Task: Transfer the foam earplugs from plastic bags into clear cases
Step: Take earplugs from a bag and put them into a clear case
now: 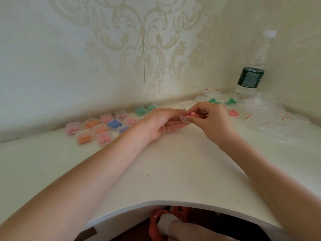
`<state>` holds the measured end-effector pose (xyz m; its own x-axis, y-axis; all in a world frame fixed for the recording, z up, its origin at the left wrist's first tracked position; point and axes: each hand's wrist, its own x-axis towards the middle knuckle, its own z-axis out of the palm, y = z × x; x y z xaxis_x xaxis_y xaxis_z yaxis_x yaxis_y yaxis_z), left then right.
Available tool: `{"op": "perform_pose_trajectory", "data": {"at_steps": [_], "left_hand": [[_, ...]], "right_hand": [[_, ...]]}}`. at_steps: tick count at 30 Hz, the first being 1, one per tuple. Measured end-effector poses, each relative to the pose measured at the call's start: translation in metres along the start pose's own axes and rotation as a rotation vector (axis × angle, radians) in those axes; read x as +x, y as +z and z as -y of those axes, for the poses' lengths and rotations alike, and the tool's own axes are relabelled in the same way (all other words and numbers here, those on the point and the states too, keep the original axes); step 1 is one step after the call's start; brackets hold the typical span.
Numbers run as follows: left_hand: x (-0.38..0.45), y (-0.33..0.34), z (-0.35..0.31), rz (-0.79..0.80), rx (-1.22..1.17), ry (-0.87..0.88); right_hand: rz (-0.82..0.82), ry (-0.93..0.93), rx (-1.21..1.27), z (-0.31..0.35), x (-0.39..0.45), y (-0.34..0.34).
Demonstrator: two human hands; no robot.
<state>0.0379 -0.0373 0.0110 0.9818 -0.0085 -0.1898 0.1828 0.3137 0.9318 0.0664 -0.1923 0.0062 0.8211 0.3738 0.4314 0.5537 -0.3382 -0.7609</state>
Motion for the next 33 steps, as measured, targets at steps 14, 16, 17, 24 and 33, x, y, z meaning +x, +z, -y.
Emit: {"op": "perform_pose_trajectory", "data": {"at_steps": [14, 16, 17, 24, 33], "left_hand": [[0.007, 0.003, 0.009, -0.14, 0.085, 0.133], [0.007, 0.003, 0.01, -0.141, 0.076, 0.131], [0.007, 0.003, 0.01, -0.142, 0.067, 0.128], [0.006, 0.001, 0.009, -0.074, 0.109, 0.118], [0.002, 0.003, 0.007, 0.064, 0.045, 0.062]], "right_hand": [[-0.116, 0.073, 0.112, 0.006, 0.004, -0.006], [-0.094, 0.07, 0.165, 0.007, 0.003, -0.005], [-0.089, 0.052, 0.197, 0.009, 0.002, -0.004], [-0.088, 0.008, 0.139, 0.004, 0.001, 0.003], [-0.169, 0.102, -0.038, -0.004, 0.003, 0.007]]}}
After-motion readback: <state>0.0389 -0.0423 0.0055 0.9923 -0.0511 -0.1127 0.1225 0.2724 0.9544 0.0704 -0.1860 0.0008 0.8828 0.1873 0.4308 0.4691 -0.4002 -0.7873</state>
